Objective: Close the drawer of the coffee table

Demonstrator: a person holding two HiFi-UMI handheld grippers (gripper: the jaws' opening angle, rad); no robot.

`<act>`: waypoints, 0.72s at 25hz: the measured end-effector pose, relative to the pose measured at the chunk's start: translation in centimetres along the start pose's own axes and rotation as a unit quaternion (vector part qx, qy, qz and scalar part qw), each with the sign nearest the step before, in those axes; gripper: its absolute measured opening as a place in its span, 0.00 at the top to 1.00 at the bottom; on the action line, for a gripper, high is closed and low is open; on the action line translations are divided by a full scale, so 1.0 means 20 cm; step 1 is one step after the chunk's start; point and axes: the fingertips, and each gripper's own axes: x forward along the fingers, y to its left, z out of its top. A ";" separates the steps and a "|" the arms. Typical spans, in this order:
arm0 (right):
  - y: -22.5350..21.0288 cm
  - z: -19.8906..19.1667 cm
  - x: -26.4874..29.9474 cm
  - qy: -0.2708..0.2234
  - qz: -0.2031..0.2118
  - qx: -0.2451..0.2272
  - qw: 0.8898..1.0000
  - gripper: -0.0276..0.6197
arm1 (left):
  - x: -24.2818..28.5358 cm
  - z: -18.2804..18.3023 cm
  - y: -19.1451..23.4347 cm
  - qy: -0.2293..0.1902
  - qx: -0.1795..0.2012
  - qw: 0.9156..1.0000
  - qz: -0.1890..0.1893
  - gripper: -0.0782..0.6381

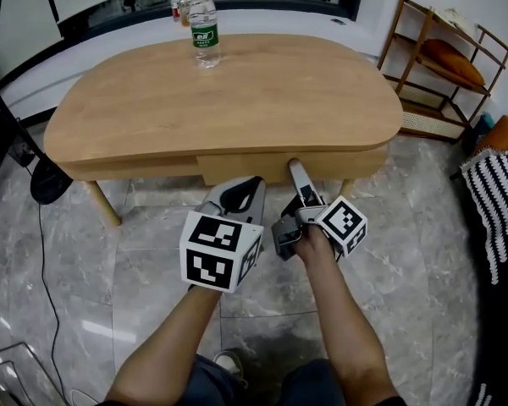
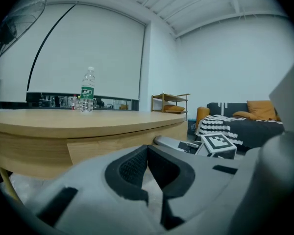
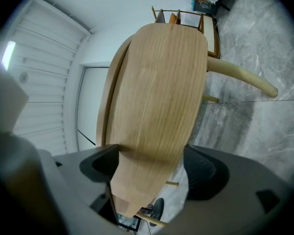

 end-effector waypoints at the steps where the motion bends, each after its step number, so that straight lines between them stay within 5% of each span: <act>1: 0.00 0.00 0.02 -0.001 0.000 0.001 1.000 0.32 | 0.00 0.00 0.00 0.000 0.002 1.000 -0.001 0.89; 18: -0.03 0.04 0.14 0.005 -0.004 -0.002 1.000 0.31 | 0.01 0.02 0.01 -0.002 -0.001 1.000 -0.012 0.89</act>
